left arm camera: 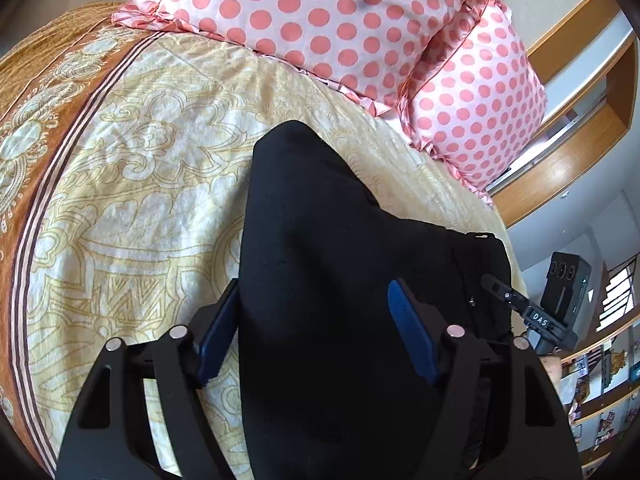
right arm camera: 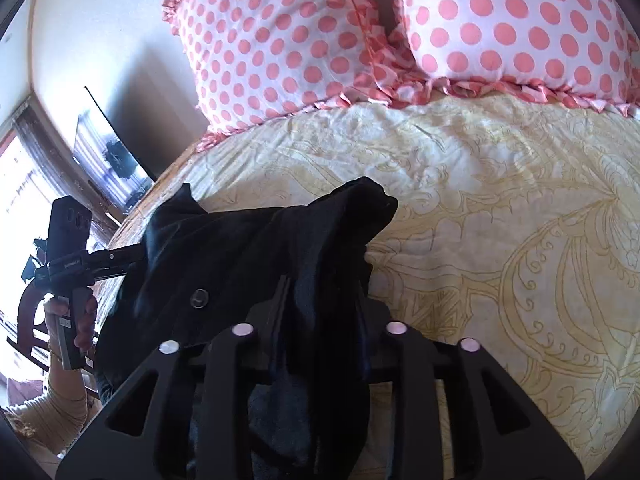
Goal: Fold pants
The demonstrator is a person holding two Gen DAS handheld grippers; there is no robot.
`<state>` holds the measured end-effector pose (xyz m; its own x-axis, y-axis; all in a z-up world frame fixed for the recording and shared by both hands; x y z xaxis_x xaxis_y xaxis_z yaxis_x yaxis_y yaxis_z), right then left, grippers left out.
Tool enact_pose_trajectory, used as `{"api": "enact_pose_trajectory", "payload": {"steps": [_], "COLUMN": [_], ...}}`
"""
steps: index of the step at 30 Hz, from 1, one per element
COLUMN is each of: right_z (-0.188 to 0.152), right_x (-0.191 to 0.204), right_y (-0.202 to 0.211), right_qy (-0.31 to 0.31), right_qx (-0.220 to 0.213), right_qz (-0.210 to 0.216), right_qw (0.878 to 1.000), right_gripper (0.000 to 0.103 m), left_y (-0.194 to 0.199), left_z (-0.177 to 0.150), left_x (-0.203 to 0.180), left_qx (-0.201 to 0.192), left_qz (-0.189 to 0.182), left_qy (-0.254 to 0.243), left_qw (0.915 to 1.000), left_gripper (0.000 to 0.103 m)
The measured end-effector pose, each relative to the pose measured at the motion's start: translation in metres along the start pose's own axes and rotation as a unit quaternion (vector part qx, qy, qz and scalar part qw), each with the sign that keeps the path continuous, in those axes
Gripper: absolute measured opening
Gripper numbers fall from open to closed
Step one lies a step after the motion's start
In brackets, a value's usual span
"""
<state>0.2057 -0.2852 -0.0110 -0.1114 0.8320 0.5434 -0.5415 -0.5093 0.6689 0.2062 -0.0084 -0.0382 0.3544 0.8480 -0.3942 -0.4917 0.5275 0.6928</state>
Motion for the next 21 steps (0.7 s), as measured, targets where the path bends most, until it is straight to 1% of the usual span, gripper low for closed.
{"api": "enact_pose_trajectory", "payload": {"steps": [3,4,5,6,7,8,10,11,15,18,21], "right_z": [0.0,0.001,0.001,0.001,0.002,0.002,0.004,0.006,0.02,0.034,0.058], "right_x": [-0.006,-0.007,-0.006,-0.004,-0.003,-0.001,0.001,0.002,0.008,0.012,0.011], "right_y": [-0.008,-0.009,-0.01,-0.009,-0.007,-0.005,0.0,0.001,0.009,0.008,0.0], "right_qy": [-0.017,-0.019,-0.017,-0.014,-0.012,-0.012,-0.013,-0.016,-0.022,-0.025,-0.036], "right_qx": [0.014,0.014,0.011,0.01,0.005,0.001,-0.005,-0.007,-0.018,-0.028,-0.041], "right_qz": [0.003,0.008,0.011,0.017,0.025,0.031,0.04,0.043,0.064,0.064,0.067], "right_qw": [1.0,1.0,1.0,1.0,1.0,0.999,0.999,0.999,0.998,0.997,0.996], "right_gripper": [0.046,0.046,0.043,0.033,0.026,0.025,0.022,0.022,0.021,0.021,0.021], "left_y": [-0.003,-0.004,-0.004,-0.004,-0.002,0.0,0.004,0.006,0.014,0.015,0.011], "left_z": [0.001,0.002,0.003,0.003,0.004,0.005,0.007,0.009,0.021,0.038,0.064], "left_x": [-0.002,-0.001,-0.001,-0.001,-0.003,-0.005,-0.01,-0.013,-0.022,-0.024,-0.024], "left_qx": [0.008,0.009,0.009,0.007,0.004,0.001,-0.006,-0.01,-0.026,-0.036,-0.05], "left_qz": [0.025,0.033,0.041,0.042,0.042,0.042,0.042,0.043,0.044,0.034,0.038], "left_qy": [-0.018,-0.021,-0.024,-0.025,-0.03,-0.037,-0.047,-0.05,-0.063,-0.06,-0.063], "left_qw": [0.9995,0.9992,0.9988,0.9988,0.9987,0.9985,0.998,0.9977,0.9967,0.997,0.9961], "left_gripper": [0.065,0.054,0.045,0.039,0.029,0.022,0.016,0.013,0.012,0.011,0.011]}}
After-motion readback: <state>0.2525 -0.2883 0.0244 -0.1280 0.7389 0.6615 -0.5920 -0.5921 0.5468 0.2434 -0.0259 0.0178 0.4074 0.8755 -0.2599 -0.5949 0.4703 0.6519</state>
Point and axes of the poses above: each gripper's, at about its wrist camera, not at the fingertips, and y roughly against the way its jaws point, x to its left, z to its top, the point moved 7 cm from there along -y, roughly the way its jaws point, and after that the axes turned 12 degrees about -y, right-handed, at the moved point
